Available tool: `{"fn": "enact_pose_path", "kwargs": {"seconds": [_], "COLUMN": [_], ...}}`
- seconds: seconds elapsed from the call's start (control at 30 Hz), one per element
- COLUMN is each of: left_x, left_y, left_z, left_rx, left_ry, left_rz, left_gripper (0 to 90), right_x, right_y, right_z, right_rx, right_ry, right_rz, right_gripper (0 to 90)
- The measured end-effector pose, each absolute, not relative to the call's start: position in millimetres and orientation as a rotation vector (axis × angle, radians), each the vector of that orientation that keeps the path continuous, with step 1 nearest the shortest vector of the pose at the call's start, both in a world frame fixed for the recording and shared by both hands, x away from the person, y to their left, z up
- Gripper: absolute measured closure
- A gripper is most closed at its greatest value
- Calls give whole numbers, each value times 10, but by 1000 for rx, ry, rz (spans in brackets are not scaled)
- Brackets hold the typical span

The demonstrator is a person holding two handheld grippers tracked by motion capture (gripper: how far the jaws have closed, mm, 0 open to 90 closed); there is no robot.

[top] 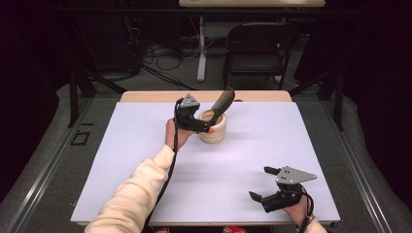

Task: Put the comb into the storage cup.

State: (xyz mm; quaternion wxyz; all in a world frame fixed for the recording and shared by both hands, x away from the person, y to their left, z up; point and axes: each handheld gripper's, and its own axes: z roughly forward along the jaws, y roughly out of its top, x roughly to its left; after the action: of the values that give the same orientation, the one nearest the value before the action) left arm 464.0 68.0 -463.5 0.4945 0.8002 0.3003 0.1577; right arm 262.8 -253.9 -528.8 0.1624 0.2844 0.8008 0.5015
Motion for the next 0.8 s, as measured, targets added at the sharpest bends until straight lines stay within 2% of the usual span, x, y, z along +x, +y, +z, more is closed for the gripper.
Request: {"fn": "enact_pose_path", "kwargs": {"seconds": [0.27, 0.8], "left_x": [4578, 4447], "left_y": [793, 1121], "left_z": [-4549, -4514], "left_rx": [1978, 1991], "left_ry": [728, 773], "left_rz": [395, 449], "left_gripper": [5, 3], "right_x": [2632, 2628], "right_y": [-2541, -2539], "right_z": [-5293, -5291], "right_rx": [819, 818], "right_ry": [2287, 2282], "right_rz": [1429, 1429], "right_gripper": [0, 0]}}
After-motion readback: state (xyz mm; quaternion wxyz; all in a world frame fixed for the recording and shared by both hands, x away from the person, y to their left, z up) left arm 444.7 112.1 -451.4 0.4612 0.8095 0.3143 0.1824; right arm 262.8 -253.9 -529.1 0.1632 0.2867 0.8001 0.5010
